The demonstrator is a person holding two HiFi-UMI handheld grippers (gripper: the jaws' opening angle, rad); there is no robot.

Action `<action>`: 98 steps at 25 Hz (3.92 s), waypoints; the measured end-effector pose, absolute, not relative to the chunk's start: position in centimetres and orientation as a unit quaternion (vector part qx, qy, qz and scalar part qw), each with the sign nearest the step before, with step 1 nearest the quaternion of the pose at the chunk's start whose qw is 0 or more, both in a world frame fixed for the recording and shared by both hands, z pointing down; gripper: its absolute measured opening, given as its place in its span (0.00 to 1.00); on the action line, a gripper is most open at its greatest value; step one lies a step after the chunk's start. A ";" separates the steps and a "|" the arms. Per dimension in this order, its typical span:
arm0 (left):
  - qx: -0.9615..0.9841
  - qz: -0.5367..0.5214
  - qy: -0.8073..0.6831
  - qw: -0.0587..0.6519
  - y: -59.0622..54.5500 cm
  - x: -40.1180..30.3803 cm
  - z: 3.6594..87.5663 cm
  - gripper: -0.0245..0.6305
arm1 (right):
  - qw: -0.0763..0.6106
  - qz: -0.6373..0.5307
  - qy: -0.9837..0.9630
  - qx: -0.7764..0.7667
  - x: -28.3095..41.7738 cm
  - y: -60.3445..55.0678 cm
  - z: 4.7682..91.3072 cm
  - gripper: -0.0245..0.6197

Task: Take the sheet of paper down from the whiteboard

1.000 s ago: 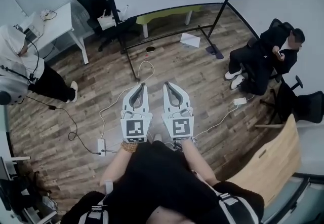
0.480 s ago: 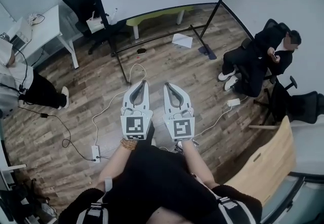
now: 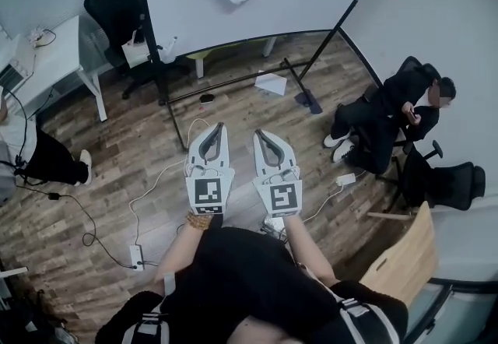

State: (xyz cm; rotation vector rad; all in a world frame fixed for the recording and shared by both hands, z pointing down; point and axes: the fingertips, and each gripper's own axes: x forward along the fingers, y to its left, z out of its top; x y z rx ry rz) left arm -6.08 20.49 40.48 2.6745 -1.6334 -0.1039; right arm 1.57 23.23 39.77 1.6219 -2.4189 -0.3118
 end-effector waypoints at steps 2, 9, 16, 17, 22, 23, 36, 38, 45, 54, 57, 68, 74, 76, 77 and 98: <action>0.850 -0.034 -0.525 0.001 18.1 -6.7 40.3 0.05 | 0.114 -0.103 -0.822 0.549 1.2 20.7 39.7 0.04; 0.850 -0.030 -0.525 0.011 10.6 -8.5 41.2 0.05 | 0.130 -0.121 -0.817 0.548 -0.1 13.2 39.5 0.04; 0.855 -0.029 -0.517 0.014 6.4 -8.8 41.4 0.05 | 0.140 -0.124 -0.804 0.564 0.4 8.9 39.5 0.04; 0.855 -0.029 -0.517 0.013 5.9 -8.8 41.4 0.05 | 0.142 -0.124 -0.803 0.565 0.6 8.5 39.5 0.03; 0.852 -0.024 -0.522 0.020 3.5 -8.5 42.2 0.05 | 0.135 -0.127 -0.797 0.575 2.2 5.6 39.3 0.04; 0.852 -0.020 -0.524 0.020 3.1 -8.4 42.4 0.05 | 0.133 -0.128 -0.797 0.576 2.6 5.0 39.3 0.03; 0.825 0.025 -0.564 -0.013 -6.1 -6.1 42.2 0.05 | 0.095 -0.128 -0.830 0.535 5.5 -6.8 39.6 0.04; 0.819 0.027 -0.573 -0.018 -8.0 -5.7 41.7 0.05 | 0.090 -0.129 -0.835 0.528 6.1 -8.8 39.2 0.04; 0.793 0.033 -0.608 -0.034 -14.3 -4.5 40.2 0.05 | 0.089 -0.160 -0.856 0.483 7.6 -15.4 37.5 0.04; 0.762 0.041 -0.645 -0.048 -20.7 -2.7 39.3 0.05 | 0.080 -0.173 -0.885 0.424 8.4 -22.3 36.6 0.04; 0.756 0.031 -0.653 -0.037 -22.1 -2.5 39.1 0.05 | 0.081 -0.189 -0.887 0.413 8.4 -23.9 35.4 0.04; 0.749 -0.009 -0.661 -0.052 -27.0 -4.7 35.8 0.06 | 0.023 -0.262 -0.857 0.444 6.9 -29.2 26.8 0.04; 0.756 -0.024 -0.652 -0.058 -28.9 -4.7 34.4 0.07 | 0.008 -0.308 -0.825 0.473 5.9 -31.8 23.1 0.12; 0.760 -0.028 -0.647 -0.058 -29.1 -4.7 34.2 0.10 | 0.004 -0.318 -0.821 0.475 5.6 -32.3 22.3 0.13; 0.761 -0.030 -0.645 -0.058 -29.1 -4.7 34.2 0.11 | 0.000 -0.320 -0.819 0.476 5.5 -32.5 22.1 0.13; 0.779 -0.042 -0.624 -0.045 -30.7 -4.8 34.1 0.15 | -0.042 -0.317 -0.820 0.474 3.2 -36.1 20.2 0.22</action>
